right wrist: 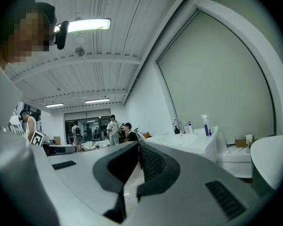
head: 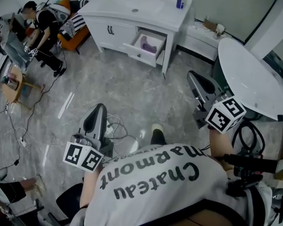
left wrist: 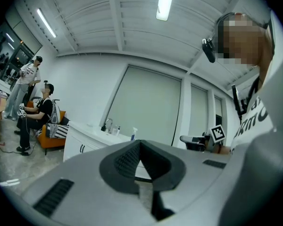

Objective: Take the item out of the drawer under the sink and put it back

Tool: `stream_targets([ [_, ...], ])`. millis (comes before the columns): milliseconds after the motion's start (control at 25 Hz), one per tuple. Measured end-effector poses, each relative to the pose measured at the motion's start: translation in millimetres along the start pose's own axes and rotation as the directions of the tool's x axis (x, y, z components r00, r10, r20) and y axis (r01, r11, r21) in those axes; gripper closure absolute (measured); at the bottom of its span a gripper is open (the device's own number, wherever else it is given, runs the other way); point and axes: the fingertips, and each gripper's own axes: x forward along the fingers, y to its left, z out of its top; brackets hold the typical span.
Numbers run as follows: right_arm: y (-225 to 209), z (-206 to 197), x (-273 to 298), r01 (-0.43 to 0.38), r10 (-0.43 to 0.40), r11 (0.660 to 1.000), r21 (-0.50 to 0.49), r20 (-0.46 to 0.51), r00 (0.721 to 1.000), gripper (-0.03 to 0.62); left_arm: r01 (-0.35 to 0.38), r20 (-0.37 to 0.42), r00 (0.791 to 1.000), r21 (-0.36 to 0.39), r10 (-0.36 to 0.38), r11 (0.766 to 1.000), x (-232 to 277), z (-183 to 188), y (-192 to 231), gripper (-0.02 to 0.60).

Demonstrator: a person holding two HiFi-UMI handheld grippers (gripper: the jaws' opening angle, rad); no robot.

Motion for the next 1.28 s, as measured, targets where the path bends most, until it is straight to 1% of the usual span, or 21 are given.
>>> stream_targets([
  [160, -32.5, 0.9, 35.2, -0.009, 0.009, 1.000, 0.024, -0.015, 1.000, 0.582, -0.009, -0.037, 0.999, 0.000, 0.009, 1.000, 35.0, -8.2, 11.6, 0.572],
  [320, -57.3, -0.2, 68.0, -0.028, 0.029, 0.999, 0.024, -0.034, 0.999, 0.582, -0.023, -0.046, 0.999, -0.030, 0.022, 0.999, 67.3, -12.9, 24.1, 0.572],
  [440, -73.9, 2.0, 85.3, -0.043, 0.044, 0.999, 0.025, -0.037, 0.998, 0.582, -0.037, -0.049, 0.998, -0.039, 0.035, 0.999, 87.8, -14.9, 30.8, 0.572],
  [600, -96.1, 10.4, 106.0, -0.054, 0.055, 0.998, 0.030, -0.039, 0.998, 0.582, -0.053, -0.047, 0.998, -0.047, 0.051, 0.997, 114.9, -10.2, 40.1, 0.572],
  [920, -139.9, 14.2, 137.4, -0.088, 0.089, 0.996, 0.026, -0.046, 0.995, 0.582, -0.086, -0.015, 0.996, -0.029, 0.086, 0.996, 169.8, -2.1, 52.4, 0.572],
  [1280, -175.8, 21.0, 166.6, -0.112, 0.113, 0.994, 0.013, -0.047, 0.992, 0.582, -0.106, 0.008, 0.994, -0.028, 0.107, 0.994, 213.4, 2.7, 64.9, 0.572],
])
